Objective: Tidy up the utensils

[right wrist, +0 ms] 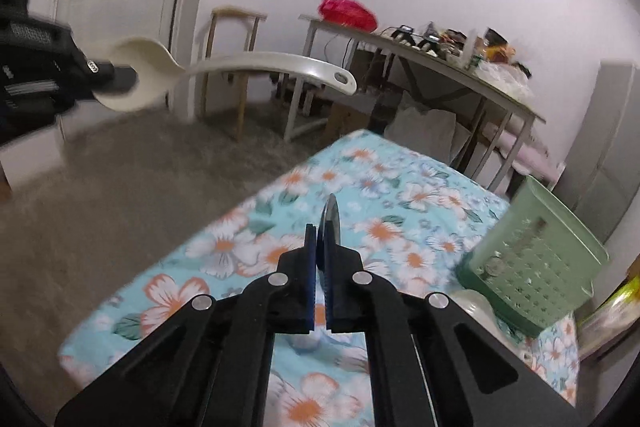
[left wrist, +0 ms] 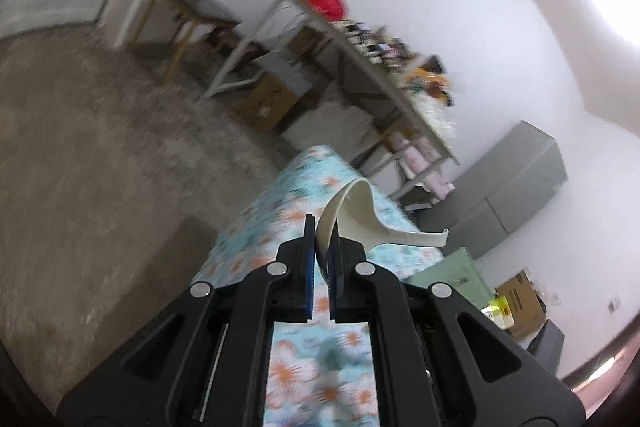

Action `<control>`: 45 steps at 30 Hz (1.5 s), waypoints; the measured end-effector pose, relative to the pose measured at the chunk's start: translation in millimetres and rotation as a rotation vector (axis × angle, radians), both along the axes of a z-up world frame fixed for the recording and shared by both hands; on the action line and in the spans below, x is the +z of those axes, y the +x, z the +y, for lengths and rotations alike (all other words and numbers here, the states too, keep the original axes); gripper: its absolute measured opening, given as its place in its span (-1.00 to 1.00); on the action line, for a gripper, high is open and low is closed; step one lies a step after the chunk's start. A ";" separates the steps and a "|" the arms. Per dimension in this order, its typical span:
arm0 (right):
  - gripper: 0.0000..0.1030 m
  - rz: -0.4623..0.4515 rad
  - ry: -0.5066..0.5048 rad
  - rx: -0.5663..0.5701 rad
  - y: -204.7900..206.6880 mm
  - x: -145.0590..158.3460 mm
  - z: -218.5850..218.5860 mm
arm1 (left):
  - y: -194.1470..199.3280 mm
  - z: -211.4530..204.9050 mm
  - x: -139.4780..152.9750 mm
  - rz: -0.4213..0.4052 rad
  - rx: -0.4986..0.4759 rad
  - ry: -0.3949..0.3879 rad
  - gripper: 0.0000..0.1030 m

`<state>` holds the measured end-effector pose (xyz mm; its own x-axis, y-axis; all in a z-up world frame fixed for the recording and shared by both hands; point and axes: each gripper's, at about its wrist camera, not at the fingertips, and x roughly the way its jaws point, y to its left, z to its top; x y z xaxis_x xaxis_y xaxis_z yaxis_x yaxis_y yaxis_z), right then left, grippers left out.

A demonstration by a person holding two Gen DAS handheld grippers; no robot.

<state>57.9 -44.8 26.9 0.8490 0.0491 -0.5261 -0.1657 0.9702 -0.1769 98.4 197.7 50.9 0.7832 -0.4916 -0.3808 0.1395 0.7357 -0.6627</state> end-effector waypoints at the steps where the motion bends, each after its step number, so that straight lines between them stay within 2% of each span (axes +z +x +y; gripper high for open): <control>1: -0.94 0.000 0.060 -0.006 -4.6 10.3 -15.5 | 0.9 -9.0 9.7 -0.025 -0.021 0.011 -0.93; 5: -0.94 -0.026 0.220 -0.057 -21.9 39.4 -70.5 | 10.3 -59.0 50.9 -0.150 -0.139 0.072 -0.93; 9: -0.94 -0.069 0.361 -0.141 -43.1 60.8 -133.1 | 13.7 -130.7 86.9 -0.284 -0.267 0.215 -0.93; 13: -0.94 -0.127 0.440 -0.236 -65.9 71.8 -186.6 | 14.1 -215.3 103.7 -0.378 -0.357 0.444 -0.93; 18: -0.94 -0.184 0.477 -0.319 -86.1 76.8 -231.8 | 15.9 -292.3 103.1 -0.460 -0.366 0.756 -0.93; 26: -0.94 -0.211 0.525 -0.360 -89.9 69.9 -272.6 | 15.7 -365.8 99.4 -0.490 -0.351 1.119 -0.93; 30: -0.94 -0.213 0.542 -0.355 -91.5 65.7 -283.3 | 33.5 -391.8 89.1 -0.454 -0.384 1.240 -0.93; 32: -0.94 -0.210 0.550 -0.356 -94.3 63.1 -287.1 | 42.3 -401.2 81.8 -0.409 -0.423 1.253 -0.92; 34: -0.94 -0.208 0.564 -0.356 -93.8 61.9 -293.8 | 55.5 -408.9 75.6 -0.337 -0.475 1.203 -0.86; 36: -0.94 -0.206 0.576 -0.355 -94.5 61.0 -300.6 | 67.5 -407.4 71.3 -0.267 -0.515 1.112 -0.83; 37: -0.94 -0.205 0.582 -0.351 -93.9 61.1 -303.7 | 74.4 -406.2 70.4 -0.232 -0.534 1.054 -0.75; 39: -0.94 -0.202 0.592 -0.345 -92.6 60.8 -310.9 | 84.0 -399.2 70.8 -0.189 -0.557 0.932 -0.38; 45: -0.94 -0.210 0.653 -0.294 -78.7 70.1 -337.7 | 89.8 -371.3 77.1 -0.186 -0.511 0.676 0.00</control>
